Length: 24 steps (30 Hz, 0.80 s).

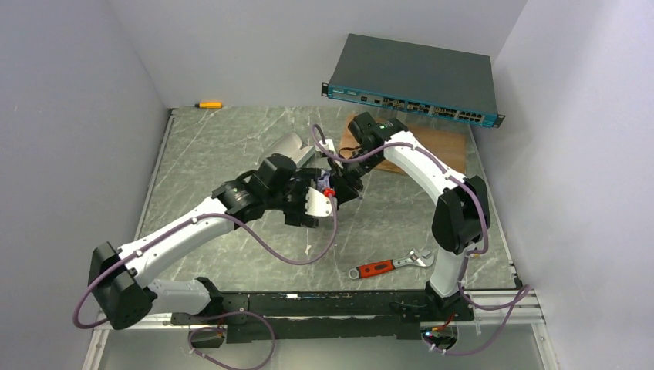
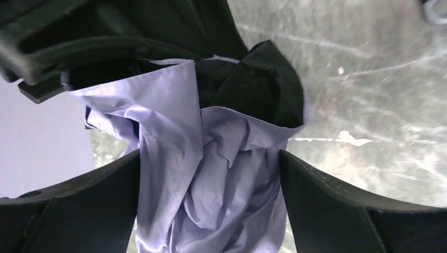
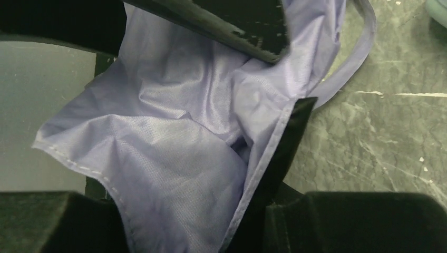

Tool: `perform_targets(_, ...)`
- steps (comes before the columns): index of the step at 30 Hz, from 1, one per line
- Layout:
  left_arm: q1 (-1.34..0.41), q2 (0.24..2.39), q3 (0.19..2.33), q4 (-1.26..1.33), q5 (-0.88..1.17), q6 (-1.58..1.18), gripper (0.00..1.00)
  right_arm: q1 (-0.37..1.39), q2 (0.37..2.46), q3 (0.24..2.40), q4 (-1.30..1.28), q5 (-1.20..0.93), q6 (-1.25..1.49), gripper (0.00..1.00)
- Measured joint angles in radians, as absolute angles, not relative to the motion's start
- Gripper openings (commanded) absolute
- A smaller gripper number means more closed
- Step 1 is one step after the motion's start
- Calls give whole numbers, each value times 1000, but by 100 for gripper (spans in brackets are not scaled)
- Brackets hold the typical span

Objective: Open the umbrella

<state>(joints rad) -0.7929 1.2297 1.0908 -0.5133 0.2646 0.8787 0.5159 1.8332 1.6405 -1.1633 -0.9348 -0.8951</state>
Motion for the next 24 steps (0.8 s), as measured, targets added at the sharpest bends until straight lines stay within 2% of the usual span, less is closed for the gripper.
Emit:
perform_targets(2,-810,1248,1083,-503,199,889,60,516,1833,1641,-1174,-930,-899,1)
perform_targets(3,-814,1253,1081,-499,169,893,50,516,1833,1641,-1174,-925,-899,5)
perform_targets(7,-818,1242,1048,-453,121,879,2,513,1831,1632,-1150,-912,-894,39)
perform_targets(9,-807,1224,1027,-421,124,851,0,511,1831,1629,-1146,-910,-879,59)
perform_targets(12,-729,1169,966,-398,197,791,0,503,1825,1637,-1132,-941,-825,80)
perform_targets(14,-638,1114,907,-404,257,733,0,474,1806,1644,-1093,-971,-746,87)
perform_targets(17,-514,1029,825,-379,316,637,0,393,1737,1620,-953,-1013,-558,86)
perform_targets(21,-492,972,809,-313,377,543,0,292,1576,1478,-667,-1043,-249,63)
perform_targets(24,-494,955,809,-237,430,479,0,272,1483,1387,-482,-1052,-50,60)
